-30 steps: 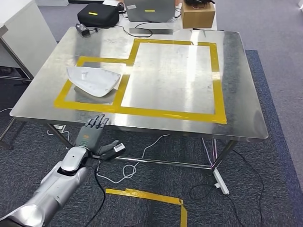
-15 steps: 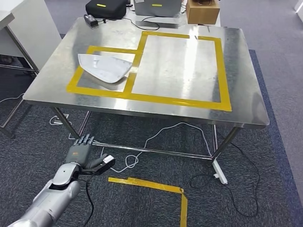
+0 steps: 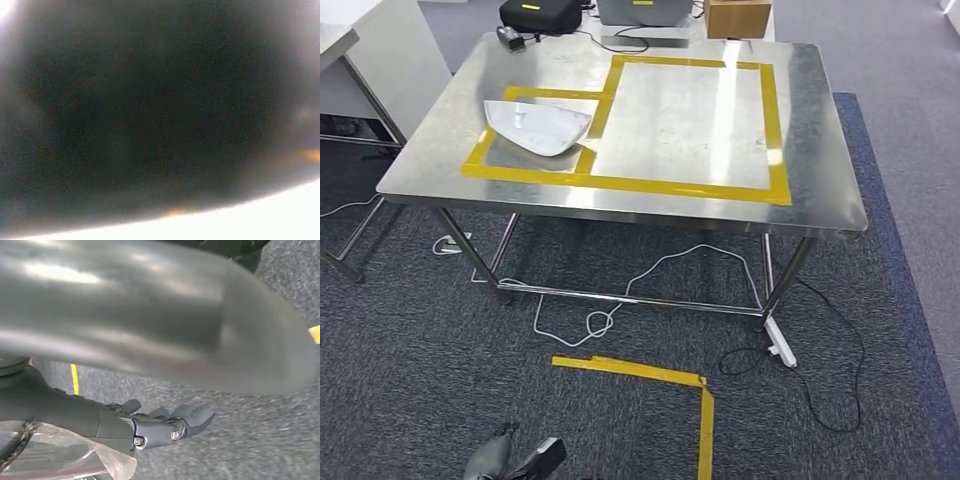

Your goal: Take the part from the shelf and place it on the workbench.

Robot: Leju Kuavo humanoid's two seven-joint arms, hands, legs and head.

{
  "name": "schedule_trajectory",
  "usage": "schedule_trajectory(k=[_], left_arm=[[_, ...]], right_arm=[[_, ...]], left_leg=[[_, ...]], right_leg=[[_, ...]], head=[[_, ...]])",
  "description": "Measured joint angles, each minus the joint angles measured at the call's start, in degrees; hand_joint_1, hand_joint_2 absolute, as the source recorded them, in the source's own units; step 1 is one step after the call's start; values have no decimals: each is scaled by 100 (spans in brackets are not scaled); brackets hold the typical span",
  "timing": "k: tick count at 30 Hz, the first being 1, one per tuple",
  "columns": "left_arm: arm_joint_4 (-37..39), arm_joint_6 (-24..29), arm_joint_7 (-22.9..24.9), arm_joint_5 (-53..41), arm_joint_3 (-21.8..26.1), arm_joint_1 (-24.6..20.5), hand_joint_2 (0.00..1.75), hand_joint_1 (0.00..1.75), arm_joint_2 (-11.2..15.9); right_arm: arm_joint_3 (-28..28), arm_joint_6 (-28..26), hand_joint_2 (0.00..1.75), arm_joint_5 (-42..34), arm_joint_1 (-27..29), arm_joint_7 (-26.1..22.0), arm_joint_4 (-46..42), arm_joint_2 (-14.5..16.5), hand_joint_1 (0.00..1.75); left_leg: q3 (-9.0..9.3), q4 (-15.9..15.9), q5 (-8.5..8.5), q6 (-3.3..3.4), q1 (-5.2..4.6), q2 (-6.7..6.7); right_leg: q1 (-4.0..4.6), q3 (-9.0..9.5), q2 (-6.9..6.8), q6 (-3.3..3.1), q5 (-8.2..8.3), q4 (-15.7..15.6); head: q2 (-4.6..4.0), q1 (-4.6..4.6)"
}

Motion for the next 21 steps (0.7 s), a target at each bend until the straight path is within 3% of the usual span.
schedule_trajectory(k=[2,4,5,7,8,10,12,13,14,15,17,19,20,21], left_arm=[[157,-4,-52,132,120,97,0,0,-72],[311,9,-71,185,204,147,0,0,-131],[390,21,-75,211,242,166,0,0,-158],[531,58,-85,247,317,228,0,0,-193],[581,78,-92,262,349,260,0,0,-211],[643,114,-115,290,405,315,0,0,-249],[680,130,-138,317,446,338,0,0,-283],[698,132,-146,326,463,344,0,0,-297],[718,133,-151,333,481,350,0,0,-307],[736,133,-153,337,499,354,0,0,-316],[766,134,-170,337,527,358,0,0,-335],[783,136,-214,338,543,357,0,0,-357],[788,135,-241,343,548,354,0,0,-368],[793,134,-264,349,552,353,0,0,-377]], right_arm=[[-34,27,0,-123,-1,-5,0,38,0],[-53,48,0,-219,-7,-8,0,62,0],[-62,58,0,-266,-10,-10,0,66,0],[-82,75,0,-352,-5,-13,1,70,0],[-92,83,0,-386,3,-11,1,71,0],[-106,97,0,-452,15,-8,2,72,0],[-115,115,0,-507,12,-9,2,72,0],[-123,122,0,-523,11,-10,2,72,0],[-132,127,0,-534,11,-12,2,72,0],[-140,131,0,-540,13,-13,2,72,0],[-152,143,0,-547,7,-13,2,72,0],[-156,163,0,-558,-10,-14,2,72,0],[-157,177,0,-563,-17,-14,2,72,0],[-158,190,0,-566,-17,-14,2,72,0]], left_leg=[[513,-634,263,-29,43,-1],[964,-1338,270,-7,44,-19],[1055,-1515,221,19,32,-28],[1021,-1578,240,114,14,-28],[972,-1584,283,170,10,-16],[834,-1603,399,287,6,9],[677,-1597,521,341,-27,15],[594,-1593,585,352,-47,19],[511,-1588,650,360,-69,22],[430,-1582,714,365,-91,26],[294,-1571,837,362,-125,21],[215,-1556,955,339,-156,9],[197,-1558,1018,321,-159,8],[182,-1566,1080,295,-159,7]], right_leg=[[-9,-166,-7,47,48,103],[0,-274,-12,113,98,188],[4,-310,-14,150,134,208],[-7,-362,-14,234,204,220],[-19,-400,-9,268,159,248],[-34,-544,9,313,-245,576],[-28,-721,27,324,-821,1284],[-21,-760,31,321,-966,1626],[-12,-732,33,309,-965,1840],[-3,-623,33,287,-842,1880],[29,-104,39,206,-499,1335],[75,582,46,124,-481,345],[95,799,51,99,-550,-11],[112,902,51,85,-598,-213]], head=[[0,-3],[0,2],[1,3],[0,6],[0,7],[0,25],[1,45],[1,48],[1,49],[1,48],[1,45],[1,43],[1,43],[1,45]])
